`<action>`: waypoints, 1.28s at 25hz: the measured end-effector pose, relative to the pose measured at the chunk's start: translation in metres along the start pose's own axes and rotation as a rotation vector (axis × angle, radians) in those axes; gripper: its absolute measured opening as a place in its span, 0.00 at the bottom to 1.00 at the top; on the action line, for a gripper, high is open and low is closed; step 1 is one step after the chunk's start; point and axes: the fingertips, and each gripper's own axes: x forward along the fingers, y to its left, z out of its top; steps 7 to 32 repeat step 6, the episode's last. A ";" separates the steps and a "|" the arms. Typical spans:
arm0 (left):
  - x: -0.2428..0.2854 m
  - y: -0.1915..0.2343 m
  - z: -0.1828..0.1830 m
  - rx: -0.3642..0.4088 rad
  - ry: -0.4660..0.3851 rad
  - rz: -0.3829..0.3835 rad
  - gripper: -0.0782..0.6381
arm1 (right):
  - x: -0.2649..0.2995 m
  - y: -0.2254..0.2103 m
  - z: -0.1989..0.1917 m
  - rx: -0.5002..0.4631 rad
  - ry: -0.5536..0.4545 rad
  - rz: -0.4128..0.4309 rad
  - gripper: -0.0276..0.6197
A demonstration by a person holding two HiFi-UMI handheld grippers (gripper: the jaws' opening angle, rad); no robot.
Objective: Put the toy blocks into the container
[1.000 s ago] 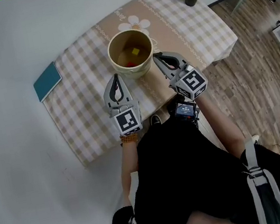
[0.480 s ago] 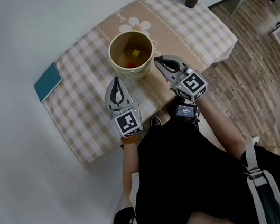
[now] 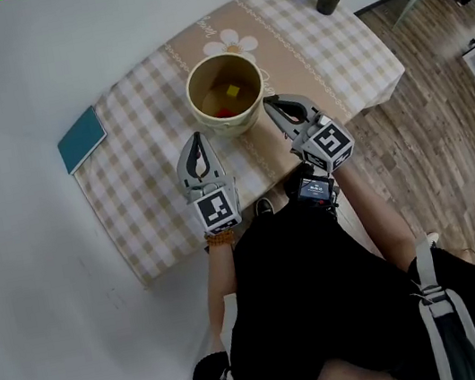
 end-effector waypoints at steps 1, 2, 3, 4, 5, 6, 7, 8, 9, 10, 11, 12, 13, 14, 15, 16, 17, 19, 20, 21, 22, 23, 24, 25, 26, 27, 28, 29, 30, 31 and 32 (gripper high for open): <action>0.000 0.000 -0.001 0.000 0.000 0.000 0.11 | 0.000 0.000 0.000 -0.001 -0.004 0.002 0.04; 0.000 0.001 -0.001 0.000 -0.001 0.001 0.11 | 0.000 -0.001 0.000 -0.001 -0.008 0.005 0.04; 0.001 0.001 -0.002 -0.001 -0.001 0.001 0.11 | 0.000 -0.001 0.000 0.000 -0.012 0.007 0.04; 0.001 0.002 -0.002 -0.002 0.000 0.001 0.11 | 0.001 -0.002 0.000 0.001 -0.015 0.009 0.04; 0.002 0.003 -0.003 -0.002 0.000 0.000 0.11 | 0.001 -0.003 0.000 0.001 -0.019 0.010 0.04; 0.003 0.004 -0.004 -0.003 0.001 0.000 0.11 | 0.001 -0.004 -0.001 0.002 -0.022 0.011 0.04; 0.003 0.004 -0.004 -0.003 0.001 0.000 0.11 | 0.001 -0.004 -0.001 0.002 -0.022 0.011 0.04; 0.003 0.004 -0.004 -0.003 0.001 0.000 0.11 | 0.001 -0.004 -0.001 0.002 -0.022 0.011 0.04; 0.003 0.004 -0.004 -0.003 0.001 0.000 0.11 | 0.001 -0.004 -0.001 0.002 -0.022 0.011 0.04; 0.003 0.004 -0.004 -0.003 0.001 0.000 0.11 | 0.001 -0.004 -0.001 0.002 -0.022 0.011 0.04; 0.003 0.004 -0.004 -0.003 0.001 0.000 0.11 | 0.001 -0.004 -0.001 0.002 -0.022 0.011 0.04; 0.003 0.004 -0.004 -0.003 0.001 0.000 0.11 | 0.001 -0.004 -0.001 0.002 -0.022 0.011 0.04; 0.003 0.004 -0.004 -0.003 0.001 0.000 0.11 | 0.001 -0.004 -0.001 0.002 -0.022 0.011 0.04; 0.003 0.004 -0.004 -0.003 0.001 0.000 0.11 | 0.001 -0.004 -0.001 0.002 -0.022 0.011 0.04; 0.003 0.004 -0.004 -0.003 0.001 0.000 0.11 | 0.001 -0.004 -0.001 0.002 -0.022 0.011 0.04; 0.003 0.004 -0.004 -0.003 0.001 0.000 0.11 | 0.001 -0.004 -0.001 0.002 -0.022 0.011 0.04; 0.003 0.004 -0.004 -0.003 0.001 0.000 0.11 | 0.001 -0.004 -0.001 0.002 -0.022 0.011 0.04; 0.003 0.004 -0.004 -0.003 0.001 0.000 0.11 | 0.001 -0.004 -0.001 0.002 -0.022 0.011 0.04; 0.003 0.004 -0.004 -0.003 0.001 0.000 0.11 | 0.001 -0.004 -0.001 0.002 -0.022 0.011 0.04; 0.003 0.004 -0.004 -0.003 0.001 0.000 0.11 | 0.001 -0.004 -0.001 0.002 -0.022 0.011 0.04; 0.003 0.004 -0.004 -0.003 0.001 0.000 0.11 | 0.001 -0.004 -0.001 0.002 -0.022 0.011 0.04; 0.003 0.004 -0.004 -0.003 0.001 0.000 0.11 | 0.001 -0.004 -0.001 0.002 -0.022 0.011 0.04; 0.003 0.004 -0.004 -0.003 0.001 0.000 0.11 | 0.001 -0.004 -0.001 0.002 -0.022 0.011 0.04; 0.003 0.004 -0.004 -0.003 0.001 0.000 0.11 | 0.001 -0.004 -0.001 0.002 -0.022 0.011 0.04; 0.003 0.004 -0.004 -0.003 0.001 0.000 0.11 | 0.001 -0.004 -0.001 0.002 -0.022 0.011 0.04; 0.003 0.004 -0.004 -0.003 0.001 0.000 0.11 | 0.001 -0.004 -0.001 0.002 -0.022 0.011 0.04; 0.003 0.004 -0.004 -0.003 0.001 0.000 0.11 | 0.001 -0.004 -0.001 0.002 -0.022 0.011 0.04; 0.003 0.004 -0.004 -0.003 0.001 0.000 0.11 | 0.001 -0.004 -0.001 0.002 -0.022 0.011 0.04; 0.003 0.004 -0.004 -0.003 0.001 0.000 0.11 | 0.001 -0.004 -0.001 0.002 -0.022 0.011 0.04; 0.003 0.004 -0.004 -0.003 0.001 0.000 0.11 | 0.001 -0.004 -0.001 0.002 -0.022 0.011 0.04; 0.003 0.004 -0.004 -0.003 0.001 0.000 0.11 | 0.001 -0.004 -0.001 0.002 -0.022 0.011 0.04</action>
